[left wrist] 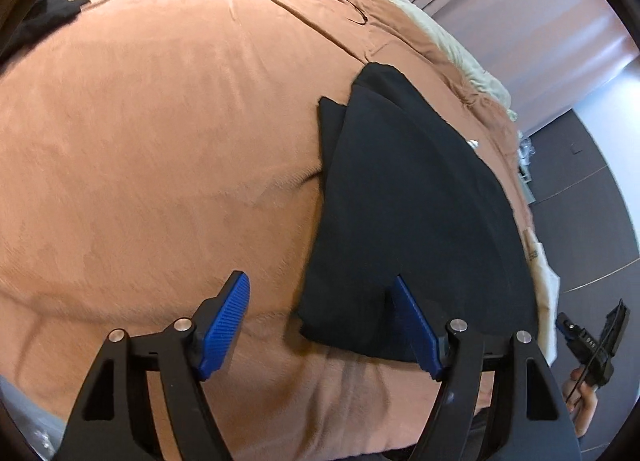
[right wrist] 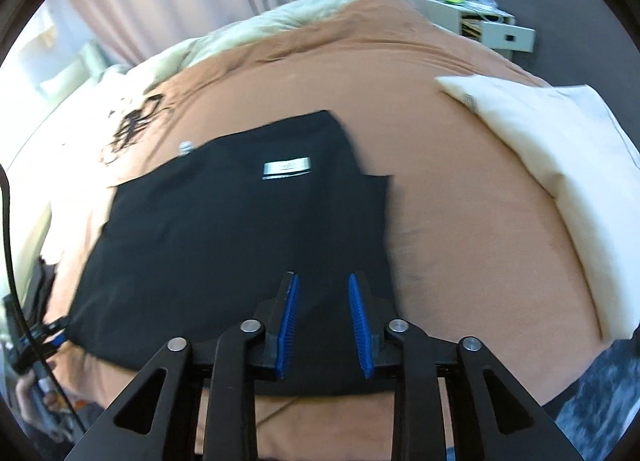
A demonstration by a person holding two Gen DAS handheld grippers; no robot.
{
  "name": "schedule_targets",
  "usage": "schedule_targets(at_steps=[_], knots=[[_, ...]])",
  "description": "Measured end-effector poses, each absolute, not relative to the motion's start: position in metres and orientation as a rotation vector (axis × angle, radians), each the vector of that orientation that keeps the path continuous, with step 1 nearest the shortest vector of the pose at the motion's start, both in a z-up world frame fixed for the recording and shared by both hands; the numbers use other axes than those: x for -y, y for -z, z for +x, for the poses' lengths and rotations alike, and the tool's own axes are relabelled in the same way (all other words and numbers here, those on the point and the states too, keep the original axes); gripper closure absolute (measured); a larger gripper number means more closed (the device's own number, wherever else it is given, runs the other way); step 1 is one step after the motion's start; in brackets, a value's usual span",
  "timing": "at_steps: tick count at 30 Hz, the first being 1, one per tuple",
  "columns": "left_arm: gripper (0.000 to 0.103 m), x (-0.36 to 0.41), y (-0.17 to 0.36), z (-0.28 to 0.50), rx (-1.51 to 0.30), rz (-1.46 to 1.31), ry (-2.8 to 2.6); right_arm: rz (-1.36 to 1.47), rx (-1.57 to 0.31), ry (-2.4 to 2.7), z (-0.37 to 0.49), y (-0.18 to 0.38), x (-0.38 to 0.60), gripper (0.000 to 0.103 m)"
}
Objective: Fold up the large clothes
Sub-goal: 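Grasp the side edge of the folded shirt with both grippers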
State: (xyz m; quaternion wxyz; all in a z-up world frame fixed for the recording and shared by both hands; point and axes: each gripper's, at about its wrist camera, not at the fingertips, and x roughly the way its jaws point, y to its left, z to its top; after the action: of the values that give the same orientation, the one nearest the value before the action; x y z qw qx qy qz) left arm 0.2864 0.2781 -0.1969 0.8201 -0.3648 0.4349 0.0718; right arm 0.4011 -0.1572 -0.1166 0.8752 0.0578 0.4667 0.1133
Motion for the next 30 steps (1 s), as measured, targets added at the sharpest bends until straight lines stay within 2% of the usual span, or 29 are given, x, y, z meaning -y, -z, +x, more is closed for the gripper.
schedule_targets(at_steps=[3, 5, 12, 14, 19, 24, 28, 30], knots=[[0.029, -0.276, 0.204, 0.286, -0.932, -0.808, -0.147, 0.115, -0.997, -0.313, 0.395, 0.117, 0.127, 0.073], [0.033, -0.274, 0.207, 0.288, -0.931, -0.816, -0.146, 0.111, -1.025, -0.364, 0.392, 0.122, 0.104, 0.073], [0.059, -0.271, 0.22, 0.299, -0.943, -0.874, -0.097, 0.052, -1.119, -0.49, 0.382, 0.149, 0.031, 0.073], [0.06, -0.269, 0.223, 0.305, -0.951, -0.872, -0.103, 0.032, -1.152, -0.512, 0.383, 0.162, 0.01, 0.073], [0.07, -0.268, 0.226, 0.31, -0.939, -0.871, -0.119, -0.042, -1.199, -0.514, 0.388, 0.191, -0.022, 0.073], [0.073, -0.267, 0.227, 0.306, -0.925, -0.877, -0.122, -0.078, -1.214, -0.452, 0.422, 0.207, -0.042, 0.074], [0.074, -0.266, 0.229, 0.304, -0.92, -0.9, -0.133, -0.066, -1.211, -0.404, 0.459, 0.212, -0.048, 0.089], [0.074, -0.265, 0.228, 0.304, -0.924, -0.888, -0.146, -0.042, -1.21, -0.395, 0.48, 0.212, -0.049, 0.091]])
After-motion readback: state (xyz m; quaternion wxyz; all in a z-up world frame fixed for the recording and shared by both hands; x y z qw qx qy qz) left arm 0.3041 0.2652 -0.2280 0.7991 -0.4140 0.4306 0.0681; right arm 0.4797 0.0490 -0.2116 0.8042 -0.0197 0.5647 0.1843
